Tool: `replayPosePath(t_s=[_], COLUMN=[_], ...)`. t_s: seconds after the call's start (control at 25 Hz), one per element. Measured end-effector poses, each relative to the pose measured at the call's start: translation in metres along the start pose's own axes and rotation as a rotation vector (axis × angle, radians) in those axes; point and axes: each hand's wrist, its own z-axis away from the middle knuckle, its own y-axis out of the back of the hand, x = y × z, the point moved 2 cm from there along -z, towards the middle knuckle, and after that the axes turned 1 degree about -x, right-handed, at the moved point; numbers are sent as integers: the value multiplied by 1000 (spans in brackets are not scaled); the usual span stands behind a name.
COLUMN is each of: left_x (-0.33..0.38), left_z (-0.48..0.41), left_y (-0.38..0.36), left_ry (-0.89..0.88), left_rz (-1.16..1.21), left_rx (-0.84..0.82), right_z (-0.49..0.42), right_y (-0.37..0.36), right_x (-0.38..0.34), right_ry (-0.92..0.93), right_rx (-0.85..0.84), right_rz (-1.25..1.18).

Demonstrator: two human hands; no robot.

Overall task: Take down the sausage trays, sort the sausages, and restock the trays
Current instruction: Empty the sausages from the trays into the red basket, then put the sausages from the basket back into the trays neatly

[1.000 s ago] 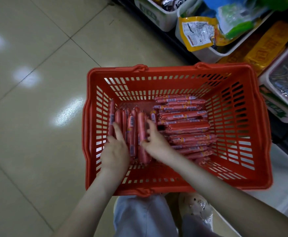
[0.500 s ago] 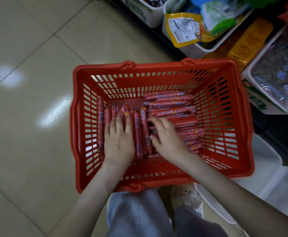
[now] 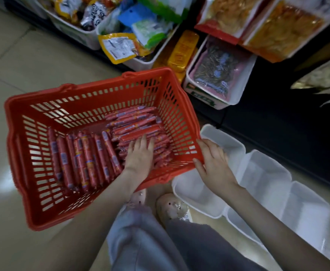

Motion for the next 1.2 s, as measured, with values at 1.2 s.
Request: replayPosePath(t_s=[1.2], left_x=[129], left_z=[23], left_y=[95], left_ry=[-22], left_rz=[1651], left_rx=[-367], right_z=[-12], right_y=[40], right_x=[26], right_ry=[-483], right_rx=[-250], right_rz=[-1853])
